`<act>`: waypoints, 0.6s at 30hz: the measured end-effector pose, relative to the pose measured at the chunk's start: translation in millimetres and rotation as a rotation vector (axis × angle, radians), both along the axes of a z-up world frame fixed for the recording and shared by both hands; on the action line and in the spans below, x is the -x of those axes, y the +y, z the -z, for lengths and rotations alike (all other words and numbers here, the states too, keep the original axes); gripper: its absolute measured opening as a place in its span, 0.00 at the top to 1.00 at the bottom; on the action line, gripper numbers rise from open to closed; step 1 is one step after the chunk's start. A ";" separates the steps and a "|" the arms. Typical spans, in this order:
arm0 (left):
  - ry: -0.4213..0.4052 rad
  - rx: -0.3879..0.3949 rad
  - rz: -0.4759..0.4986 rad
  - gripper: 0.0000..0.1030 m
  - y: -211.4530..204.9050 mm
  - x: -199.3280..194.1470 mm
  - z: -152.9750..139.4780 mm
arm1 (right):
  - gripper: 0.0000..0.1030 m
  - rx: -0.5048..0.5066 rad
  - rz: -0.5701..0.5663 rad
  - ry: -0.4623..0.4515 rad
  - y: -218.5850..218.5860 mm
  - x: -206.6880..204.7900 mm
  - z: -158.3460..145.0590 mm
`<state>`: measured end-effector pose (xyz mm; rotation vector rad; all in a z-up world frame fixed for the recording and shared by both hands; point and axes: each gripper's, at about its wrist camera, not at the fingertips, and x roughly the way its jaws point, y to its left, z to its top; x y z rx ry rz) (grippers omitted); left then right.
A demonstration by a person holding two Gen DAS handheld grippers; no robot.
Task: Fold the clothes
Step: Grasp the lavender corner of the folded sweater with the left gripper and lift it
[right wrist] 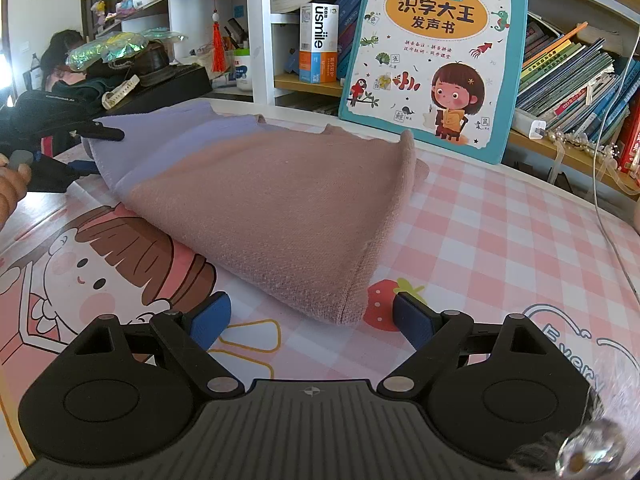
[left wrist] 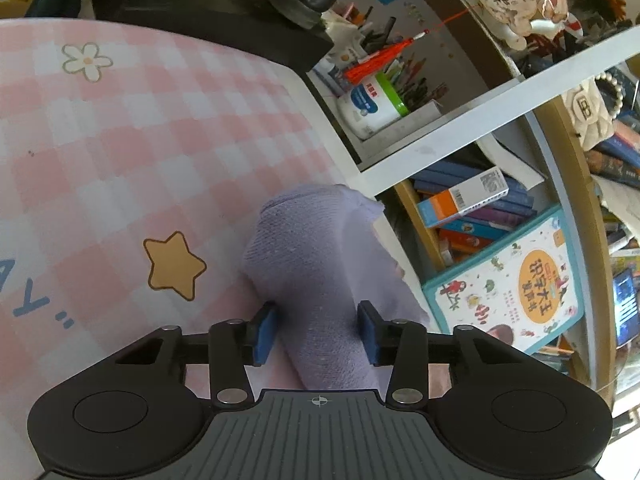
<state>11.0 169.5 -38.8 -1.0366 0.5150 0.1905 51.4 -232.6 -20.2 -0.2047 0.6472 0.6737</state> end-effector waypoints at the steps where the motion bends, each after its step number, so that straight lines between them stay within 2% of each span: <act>1: 0.006 0.001 0.000 0.72 0.5 -1.1 1.1 | 0.15 0.000 0.000 0.000 0.0 0.1 0.0; 5: 0.000 0.069 0.001 0.79 7.7 -1.4 6.7 | 0.15 0.000 0.000 0.000 0.1 0.2 0.1; 7: -0.005 0.032 0.016 0.84 5.5 -1.3 2.0 | 0.15 0.000 0.000 0.000 0.1 0.2 0.1; 9: -0.046 -0.166 0.053 0.88 -14.0 1.8 -19.5 | 0.15 0.000 0.000 0.000 0.2 0.1 0.2; 11: -0.098 -0.475 0.119 0.88 -50.3 8.4 -45.4 | 0.14 0.000 -0.001 0.001 0.3 0.1 0.2; 14: -0.169 -0.727 0.224 0.87 -89.3 16.4 -60.7 | 0.14 0.000 -0.001 0.001 0.3 0.0 0.2; 16: -0.117 -0.646 0.205 0.87 -78.6 9.3 -55.6 | 0.14 0.000 -0.001 0.001 0.4 -0.1 0.3; 18: -0.046 -0.499 0.163 0.87 -57.5 1.3 -44.2 | 0.14 0.000 -0.002 0.002 0.5 -0.1 0.3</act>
